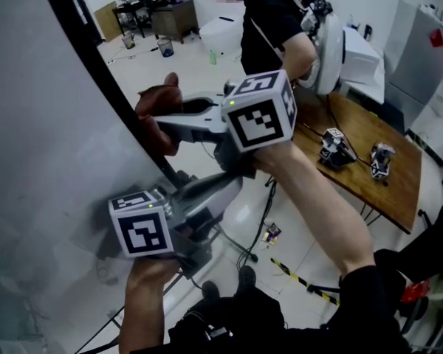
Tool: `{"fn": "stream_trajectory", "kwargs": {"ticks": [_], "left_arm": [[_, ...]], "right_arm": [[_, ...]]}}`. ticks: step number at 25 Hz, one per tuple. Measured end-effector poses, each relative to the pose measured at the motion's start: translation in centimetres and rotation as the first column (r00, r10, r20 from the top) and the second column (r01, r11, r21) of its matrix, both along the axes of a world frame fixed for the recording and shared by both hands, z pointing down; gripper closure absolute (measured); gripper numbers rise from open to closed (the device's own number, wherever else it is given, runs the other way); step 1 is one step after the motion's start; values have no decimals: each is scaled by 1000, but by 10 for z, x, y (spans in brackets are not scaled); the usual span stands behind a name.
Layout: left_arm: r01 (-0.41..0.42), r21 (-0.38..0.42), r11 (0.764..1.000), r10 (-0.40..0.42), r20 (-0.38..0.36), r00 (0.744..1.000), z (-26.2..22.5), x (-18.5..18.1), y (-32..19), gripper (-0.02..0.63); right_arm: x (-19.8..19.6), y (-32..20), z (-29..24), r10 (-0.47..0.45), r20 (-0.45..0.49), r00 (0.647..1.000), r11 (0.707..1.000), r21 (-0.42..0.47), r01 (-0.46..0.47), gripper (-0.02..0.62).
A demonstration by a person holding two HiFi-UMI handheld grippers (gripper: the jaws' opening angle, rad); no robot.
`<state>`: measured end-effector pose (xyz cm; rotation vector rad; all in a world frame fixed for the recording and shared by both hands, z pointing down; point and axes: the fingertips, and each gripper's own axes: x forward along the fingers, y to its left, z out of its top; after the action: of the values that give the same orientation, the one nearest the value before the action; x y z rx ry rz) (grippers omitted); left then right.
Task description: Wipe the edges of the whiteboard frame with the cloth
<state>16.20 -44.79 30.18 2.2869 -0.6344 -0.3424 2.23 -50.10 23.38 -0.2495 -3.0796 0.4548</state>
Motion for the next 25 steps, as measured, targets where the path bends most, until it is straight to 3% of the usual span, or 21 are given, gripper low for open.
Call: {"fn": "stream_trajectory", "kwargs": {"ticks": [25], "left_arm": [[-43,-62,997,44,4,999,53,3,15,618]], "right_arm": [[3,0,99,45,-126,991,999,-21,-48,485]]}}
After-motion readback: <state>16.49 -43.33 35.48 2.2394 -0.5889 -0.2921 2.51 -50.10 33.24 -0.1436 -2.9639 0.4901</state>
